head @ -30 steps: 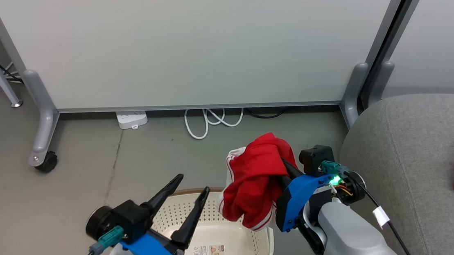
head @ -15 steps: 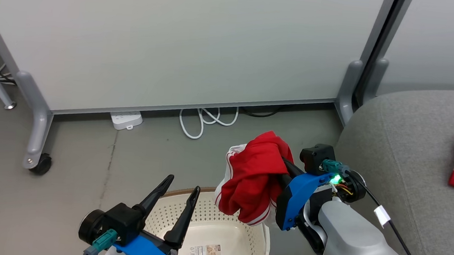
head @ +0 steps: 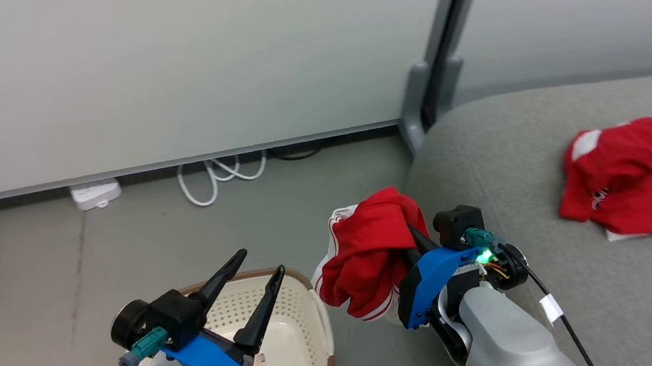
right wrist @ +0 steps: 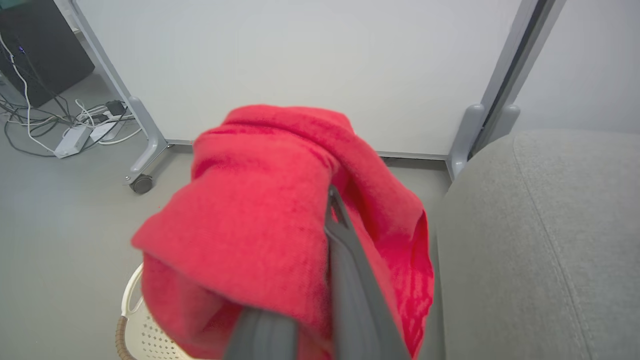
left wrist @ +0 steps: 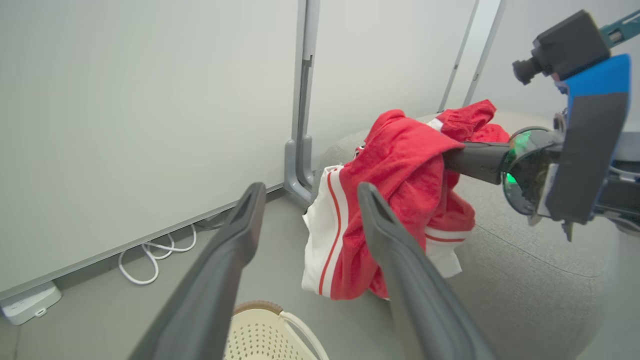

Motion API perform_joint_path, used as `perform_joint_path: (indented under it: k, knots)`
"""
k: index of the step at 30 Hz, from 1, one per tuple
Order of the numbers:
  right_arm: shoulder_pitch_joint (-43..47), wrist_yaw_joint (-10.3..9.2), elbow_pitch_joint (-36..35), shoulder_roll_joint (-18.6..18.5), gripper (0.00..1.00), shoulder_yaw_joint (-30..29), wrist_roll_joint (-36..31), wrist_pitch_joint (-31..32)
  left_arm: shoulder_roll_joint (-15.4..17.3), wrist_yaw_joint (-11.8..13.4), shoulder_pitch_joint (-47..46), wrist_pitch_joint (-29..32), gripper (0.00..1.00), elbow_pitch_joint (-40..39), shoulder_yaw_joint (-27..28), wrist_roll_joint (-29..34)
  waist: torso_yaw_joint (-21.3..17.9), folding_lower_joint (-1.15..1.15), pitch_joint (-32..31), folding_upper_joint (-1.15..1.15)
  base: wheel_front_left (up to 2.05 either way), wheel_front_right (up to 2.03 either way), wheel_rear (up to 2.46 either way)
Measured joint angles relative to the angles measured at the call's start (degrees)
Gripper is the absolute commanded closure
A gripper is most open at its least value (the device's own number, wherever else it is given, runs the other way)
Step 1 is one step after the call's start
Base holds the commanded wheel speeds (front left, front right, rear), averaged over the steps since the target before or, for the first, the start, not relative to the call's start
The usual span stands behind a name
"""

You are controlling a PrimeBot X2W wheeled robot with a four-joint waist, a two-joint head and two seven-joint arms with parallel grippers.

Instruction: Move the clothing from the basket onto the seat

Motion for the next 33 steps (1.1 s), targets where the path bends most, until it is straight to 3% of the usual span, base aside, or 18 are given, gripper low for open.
perform_joint_path:
  k: [22, 33]
  knots:
    - [-0.2, 0.0, 0.5, 0.2, 1.0, -0.5, 1.0, -0.9, 0.1, -0.3, -1.1, 0.0, 0.0, 0.7, 0.3, 1.0, -20.2, 0.0, 2.5, 0.0, 0.0, 0.0, 0.0]
    - [0.1, 0.0, 0.6, 0.0, 1.0, -1.6, 1.4, -1.1, 0.6, -0.3, -2.3, 0.0, 0.0, 1.3, -1.6, 0.0, -21.9, -0.01, 3.1, 0.0, 0.0, 0.0, 0.0]
